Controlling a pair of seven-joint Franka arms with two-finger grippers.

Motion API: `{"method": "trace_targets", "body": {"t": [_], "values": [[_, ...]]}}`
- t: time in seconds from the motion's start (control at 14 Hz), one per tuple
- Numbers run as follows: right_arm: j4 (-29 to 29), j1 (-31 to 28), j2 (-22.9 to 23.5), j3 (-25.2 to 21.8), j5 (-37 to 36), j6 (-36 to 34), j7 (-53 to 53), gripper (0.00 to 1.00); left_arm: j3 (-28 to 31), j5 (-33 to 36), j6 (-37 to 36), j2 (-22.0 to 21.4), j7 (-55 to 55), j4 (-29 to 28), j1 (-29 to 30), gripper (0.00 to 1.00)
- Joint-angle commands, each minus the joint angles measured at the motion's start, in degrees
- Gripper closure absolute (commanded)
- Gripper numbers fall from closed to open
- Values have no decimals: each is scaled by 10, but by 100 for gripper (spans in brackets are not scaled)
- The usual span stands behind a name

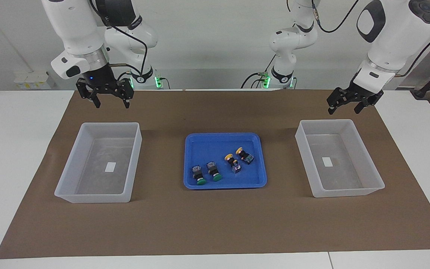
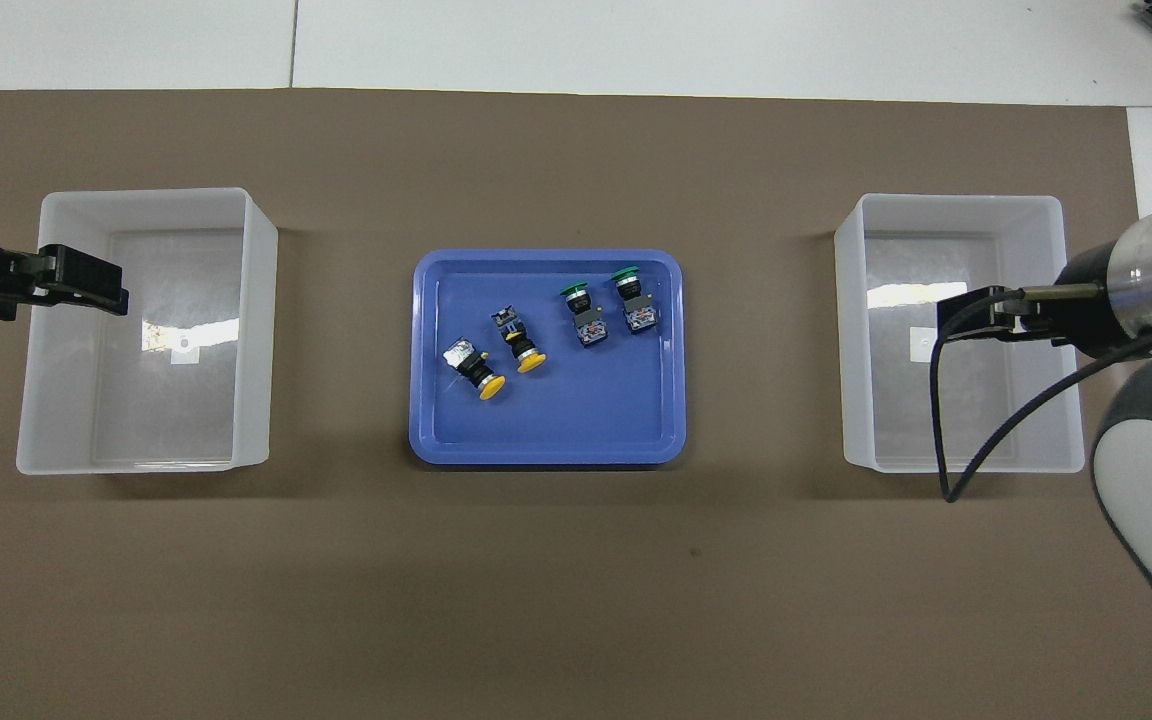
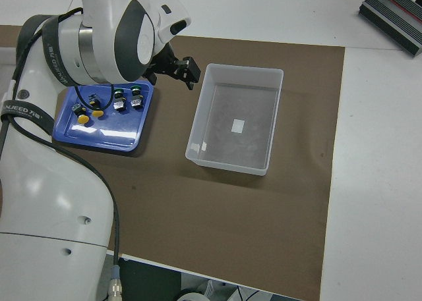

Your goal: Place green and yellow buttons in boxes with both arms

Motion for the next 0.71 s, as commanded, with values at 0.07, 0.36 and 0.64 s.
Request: {"method": "trace_targets", "body": {"t": [0.07,0.36,0.64], "values": [[-15,-8,-15,3,5,-4,-15,0,2,-7,6,-19,3,-20,2,0],[-13,-13,-14,2,5,-4,-14,0,2,-7,6,-19,3,-20,2,0],[-14,-22,-15,2,5,-1,-14,0,2,-7,6,-19,3,-20,2,0]]}}
